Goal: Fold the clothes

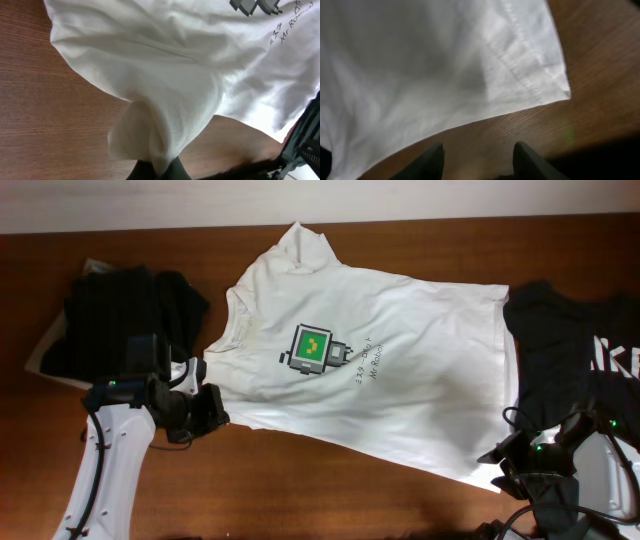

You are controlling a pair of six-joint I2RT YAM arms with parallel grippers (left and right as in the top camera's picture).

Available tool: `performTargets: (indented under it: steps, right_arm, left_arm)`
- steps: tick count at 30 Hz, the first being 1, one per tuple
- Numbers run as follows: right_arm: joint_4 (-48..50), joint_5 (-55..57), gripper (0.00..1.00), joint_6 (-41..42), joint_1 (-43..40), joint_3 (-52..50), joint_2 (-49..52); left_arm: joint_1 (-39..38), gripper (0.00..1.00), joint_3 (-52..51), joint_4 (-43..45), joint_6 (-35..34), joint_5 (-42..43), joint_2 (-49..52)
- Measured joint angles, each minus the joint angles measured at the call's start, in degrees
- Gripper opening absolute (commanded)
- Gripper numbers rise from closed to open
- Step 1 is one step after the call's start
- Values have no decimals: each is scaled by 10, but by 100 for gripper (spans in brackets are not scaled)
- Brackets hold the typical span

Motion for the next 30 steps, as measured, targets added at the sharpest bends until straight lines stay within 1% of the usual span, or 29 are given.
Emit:
performTargets:
  steps: [1, 5, 6, 9, 10, 11, 12, 15, 16, 18, 19, 22, 24, 26, 30]
  right_arm:
    - [10, 8, 58, 9, 1, -2, 0]
    - [47, 29, 60, 44, 31, -20, 0]
    - [71, 35, 60, 54, 45, -22, 9]
    - [94, 42, 60, 70, 63, -22, 40]
    - [99, 45, 57, 75, 69, -22, 57]
    - [101, 47, 51, 78, 74, -22, 81]
    - [102, 49, 50, 82, 78, -22, 98]
    - [99, 55, 49, 89, 88, -18, 137]
    - [97, 58, 41, 89, 90, -15, 141]
    - [97, 66, 12, 89, 93, -14, 144]
    - [96, 77, 4, 91, 93, -14, 145]
    - [86, 88, 4, 83, 93, -4, 151]
    - [51, 94, 4, 68, 94, 34, 156]
    - [1, 98, 4, 42, 94, 97, 156]
    - [-46, 99, 4, 13, 95, 162, 156]
  left_arm:
    - [0, 0, 0, 1, 0, 0, 0]
    - [0, 0, 0, 5, 0, 0, 0]
    - [0, 0, 0, 5, 0, 0, 0]
    - [0, 0, 0, 5, 0, 0, 0]
    - [0, 0, 0, 6, 0, 0, 0]
    - [0, 0, 0, 5, 0, 0, 0]
    - [0, 0, 0, 6, 0, 0, 0]
    - [0, 0, 0, 5, 0, 0, 0]
    - [0, 0, 0, 5, 0, 0, 0]
    - [0, 0, 0, 5, 0, 0, 0]
    - [0, 0, 0, 5, 0, 0, 0]
    - [0, 0, 0, 7, 0, 0, 0]
    - [0, 0, 0, 7, 0, -1, 0]
    - [0, 0, 0, 7, 0, -1, 0]
    - [0, 0, 0, 8, 3, 0, 0]
